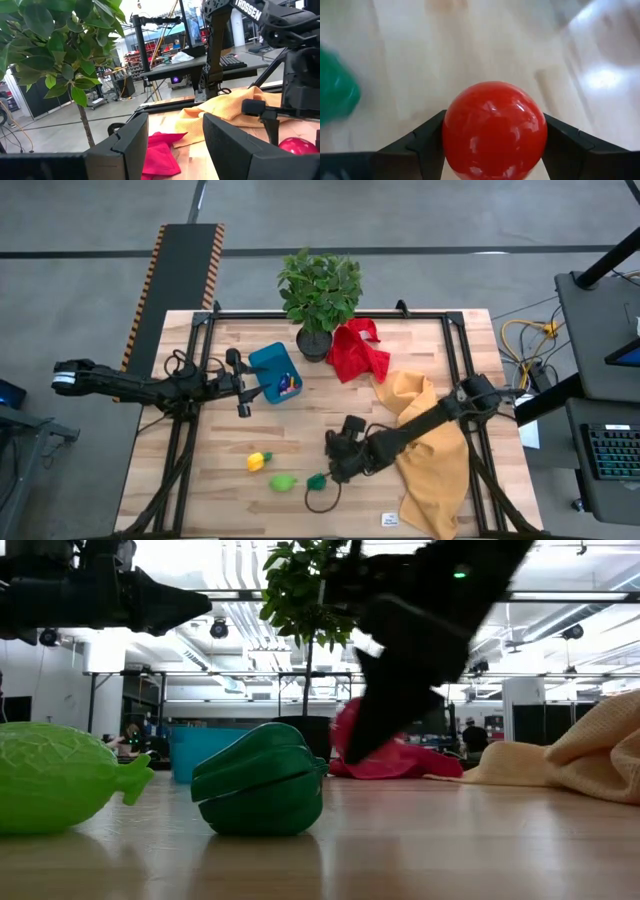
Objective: Pick and placing Produce into tupperware
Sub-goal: Put the red tomato into the blue bin
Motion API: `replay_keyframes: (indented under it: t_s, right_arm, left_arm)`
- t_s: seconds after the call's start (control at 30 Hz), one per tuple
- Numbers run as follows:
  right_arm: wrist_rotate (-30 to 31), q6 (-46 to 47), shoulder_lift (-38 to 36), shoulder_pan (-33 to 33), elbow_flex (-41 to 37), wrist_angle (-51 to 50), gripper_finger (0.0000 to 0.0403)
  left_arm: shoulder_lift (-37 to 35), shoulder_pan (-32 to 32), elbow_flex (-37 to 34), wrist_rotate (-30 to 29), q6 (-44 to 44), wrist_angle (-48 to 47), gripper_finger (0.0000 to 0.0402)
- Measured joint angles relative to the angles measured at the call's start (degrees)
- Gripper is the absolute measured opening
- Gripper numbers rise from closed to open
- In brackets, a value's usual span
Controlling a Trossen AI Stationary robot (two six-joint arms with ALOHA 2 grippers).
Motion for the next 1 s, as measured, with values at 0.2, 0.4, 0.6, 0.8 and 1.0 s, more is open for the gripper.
replay_keyframes:
  t_s: [0.2, 0.4, 0.6, 0.8, 1.0]
  right_arm:
    - [-0.58, -12.81, -1.40, -2.91, 0.00, 11.74, 0.0248]
    - [-4.46, -22.63, -3.76, -6.16, 0.05, 19.89, 0.0248]
    - [-11.68, -29.07, -4.35, -10.76, 0.00, 28.00, 0.0248]
    - [-13.95, -33.26, -4.11, -15.84, -0.08, 30.18, 0.0248]
    - [-16.58, -35.13, -4.07, -20.87, -0.27, 33.49, 0.0248]
  left_arm:
    - [-0.08, 0.01, 0.00, 0.00, 0.00, -0.13, 0.0173]
    - [-0.66, 0.00, 0.00, 0.00, 0.01, -0.23, 0.0173]
    - [-3.96, 0.01, 0.00, -0.02, 0.13, -0.04, 0.0173]
    - [-9.17, 0.01, 0.00, -0.04, 0.61, -2.32, 0.0173]
    - [-13.76, 0.00, 0.00, -0.04, 0.60, -6.96, 0.0173]
